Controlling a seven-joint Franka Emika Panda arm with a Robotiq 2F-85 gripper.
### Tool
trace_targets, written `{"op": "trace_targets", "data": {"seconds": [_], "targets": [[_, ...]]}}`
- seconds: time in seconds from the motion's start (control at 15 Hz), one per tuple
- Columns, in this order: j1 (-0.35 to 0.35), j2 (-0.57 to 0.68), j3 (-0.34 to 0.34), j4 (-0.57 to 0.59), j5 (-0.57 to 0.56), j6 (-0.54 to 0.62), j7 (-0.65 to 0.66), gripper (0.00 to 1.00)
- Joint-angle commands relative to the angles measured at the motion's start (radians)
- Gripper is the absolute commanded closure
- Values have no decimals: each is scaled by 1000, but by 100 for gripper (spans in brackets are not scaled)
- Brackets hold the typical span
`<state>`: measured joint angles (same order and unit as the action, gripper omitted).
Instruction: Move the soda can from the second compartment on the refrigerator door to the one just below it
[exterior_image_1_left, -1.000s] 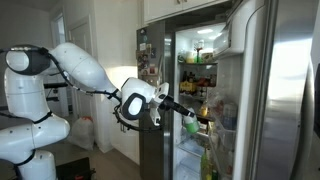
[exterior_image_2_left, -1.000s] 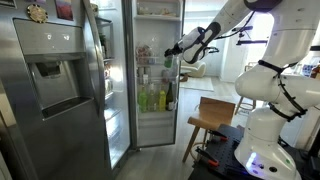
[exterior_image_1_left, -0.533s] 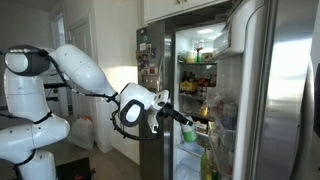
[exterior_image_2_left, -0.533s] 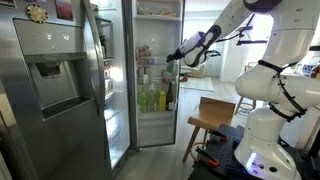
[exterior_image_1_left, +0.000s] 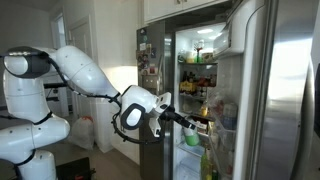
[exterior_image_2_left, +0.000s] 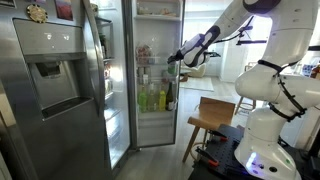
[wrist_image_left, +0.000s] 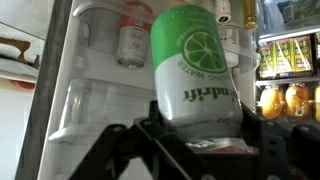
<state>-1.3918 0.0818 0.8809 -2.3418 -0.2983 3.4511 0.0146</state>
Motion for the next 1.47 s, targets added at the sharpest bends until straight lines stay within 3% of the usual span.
{"op": "trace_targets", "data": {"seconds": [0.0, 0.33, 0.8, 1.4], "targets": [[22, 50, -9, 3, 47, 21, -80, 52], [40, 162, -9, 63, 57, 19, -156, 52], [37, 387, 21, 237, 22, 18, -287, 52], [-4, 754, 159, 446, -62, 18, -491, 52]]}}
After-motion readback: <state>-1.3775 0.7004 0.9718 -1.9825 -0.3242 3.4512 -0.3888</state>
